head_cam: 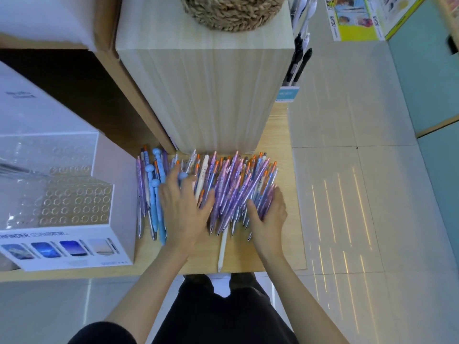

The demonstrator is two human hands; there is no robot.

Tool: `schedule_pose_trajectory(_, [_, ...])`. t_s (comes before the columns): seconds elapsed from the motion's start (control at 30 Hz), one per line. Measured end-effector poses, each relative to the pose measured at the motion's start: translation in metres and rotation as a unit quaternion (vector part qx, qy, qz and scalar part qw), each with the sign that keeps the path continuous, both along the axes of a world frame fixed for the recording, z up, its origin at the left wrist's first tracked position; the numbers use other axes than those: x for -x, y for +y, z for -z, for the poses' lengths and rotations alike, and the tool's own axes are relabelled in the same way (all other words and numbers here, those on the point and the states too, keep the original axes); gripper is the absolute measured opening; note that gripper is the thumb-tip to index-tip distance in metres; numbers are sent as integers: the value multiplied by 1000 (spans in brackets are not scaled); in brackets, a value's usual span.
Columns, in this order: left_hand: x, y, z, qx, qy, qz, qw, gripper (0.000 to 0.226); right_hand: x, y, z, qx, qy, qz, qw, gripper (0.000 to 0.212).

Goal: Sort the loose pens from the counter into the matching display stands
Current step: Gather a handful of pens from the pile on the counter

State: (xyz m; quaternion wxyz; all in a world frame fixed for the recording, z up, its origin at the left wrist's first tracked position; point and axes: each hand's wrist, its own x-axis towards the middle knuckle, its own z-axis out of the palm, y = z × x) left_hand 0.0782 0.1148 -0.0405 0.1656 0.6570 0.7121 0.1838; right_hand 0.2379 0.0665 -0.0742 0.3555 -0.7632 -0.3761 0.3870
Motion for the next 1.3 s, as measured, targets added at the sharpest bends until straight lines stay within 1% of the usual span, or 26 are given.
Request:
schedule_pose_trajectory(0.03, [13, 1, 0, -18, -21, -41, 999, 47, 3, 6, 1, -4, 6, -11, 1000, 80])
schedule_pose_trajectory(0.07, [28, 2, -1, -14, -40, -78, 996, 54, 5, 13, 2, -5, 6, -21, 1000, 85])
schedule_pose_trajectory(0.13, [55, 8, 0, 36, -64, -115, 991, 65, 5, 27, 6, -4, -5, -41, 999, 87])
schedule_pose_trajectory(0.2, [66, 15, 6, 73, -62, -88, 992, 69, 3, 38, 10, -8, -31, -64, 997, 83])
schedule_pose_trajectory(0.3, [67, 20, 16, 100, -65, -50, 992, 75, 2, 43, 13, -21, -83, -96, 992, 75])
schedule_pose_trajectory(0.43, [63, 5, 26, 99, -86, -54, 990, 76, 6, 42, 14, -34, -102, -118, 987, 72])
schedule_pose_trajectory(0.57, [59, -17, 32, 87, -119, -49, 988, 66, 17, 34, 14, -44, -87, -117, 988, 69])
schedule_pose_trajectory(0.63, [59, -21, 34, 91, -146, -72, 982, 68, 27, 32, 14, -48, -105, -123, 986, 70])
schedule_pose_trajectory(0.7, [59, -18, 34, 93, -169, -84, 978, 71, 37, 35, 12, -41, -143, -123, 981, 73])
schedule_pose_trajectory(0.73, [59, -16, 33, 91, -164, -69, 980, 72, 41, 36, 11, -38, -164, -123, 978, 74])
schedule_pose_trajectory(0.8, [57, -10, 33, 80, -110, -25, 990, 76, 49, 38, 9, -42, -197, -130, 971, 76])
schedule_pose_trajectory(0.87, [56, -4, 34, 70, -64, -8, 995, 76, 55, 40, 6, -56, -223, -135, 964, 75])
schedule_pose_trajectory(0.93, [56, 2, 34, 70, -58, -1, 996, 73, 63, 45, 2, -86, -247, -133, 956, 70])
schedule_pose_trajectory(1.03, [61, 12, 29, 84, -90, 19, 992, 74, 81, 58, -4, -119, -257, -123, 951, 59])
schedule_pose_trajectory(1.13, [72, 10, 25, 72, -109, 0, 991, 76, 96, 68, -11, -91, -242, -97, 961, 56])
schedule_pose_trajectory(1.17, [74, 4, 24, 74, -129, -25, 988, 79, 99, 69, -11, -91, -243, -94, 961, 56])
schedule_pose_trajectory(1.23, [76, -10, 22, 100, -207, -74, 970, 84, 100, 68, -13, -96, -245, -110, 958, 61])
schedule_pose_trajectory(1.27, [77, -15, 23, 109, -238, -82, 962, 83, 101, 66, -13, -94, -245, -123, 957, 65])
schedule_pose_trajectory(1.3, [77, -18, 24, 116, -245, -81, 959, 83, 100, 66, -13, -91, -246, -133, 956, 69])
